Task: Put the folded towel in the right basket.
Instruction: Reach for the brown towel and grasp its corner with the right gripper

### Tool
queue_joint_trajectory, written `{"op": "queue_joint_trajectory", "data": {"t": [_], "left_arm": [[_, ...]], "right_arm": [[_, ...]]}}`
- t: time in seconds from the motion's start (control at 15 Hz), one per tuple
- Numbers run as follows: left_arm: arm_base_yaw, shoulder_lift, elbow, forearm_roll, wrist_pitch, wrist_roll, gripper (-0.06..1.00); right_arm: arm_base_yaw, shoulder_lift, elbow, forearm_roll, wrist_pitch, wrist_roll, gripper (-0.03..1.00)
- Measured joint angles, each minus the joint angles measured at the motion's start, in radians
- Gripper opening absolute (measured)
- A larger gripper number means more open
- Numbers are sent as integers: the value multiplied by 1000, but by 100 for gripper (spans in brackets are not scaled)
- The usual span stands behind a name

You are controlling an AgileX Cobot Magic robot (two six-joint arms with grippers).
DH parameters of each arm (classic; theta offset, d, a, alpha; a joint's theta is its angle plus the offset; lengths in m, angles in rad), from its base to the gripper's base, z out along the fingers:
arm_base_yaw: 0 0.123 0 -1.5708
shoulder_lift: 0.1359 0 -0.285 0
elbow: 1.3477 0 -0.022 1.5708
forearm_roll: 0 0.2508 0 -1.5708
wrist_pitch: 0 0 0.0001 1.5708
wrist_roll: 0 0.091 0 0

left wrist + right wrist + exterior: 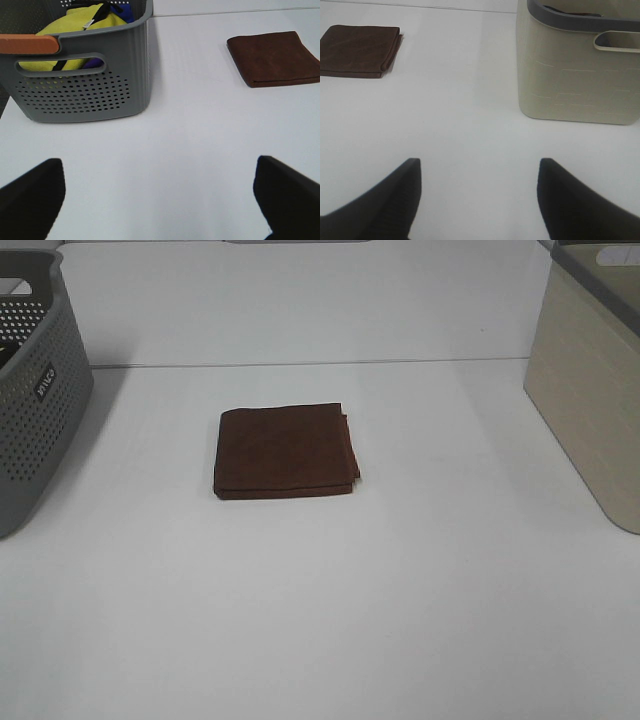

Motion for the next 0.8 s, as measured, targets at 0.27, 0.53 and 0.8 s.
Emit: {"op": "queue_joint_trajectory", "data": {"t": [0.27,0.53,0.8], "left_arm": [[0,0,0,0,0,0,97],[0,0,0,0,0,0,97],[0,0,0,0,0,0,97]], "right_arm": [[0,0,0,0,0,0,64],[0,0,0,0,0,0,64],[0,0,0,0,0,0,64]]}}
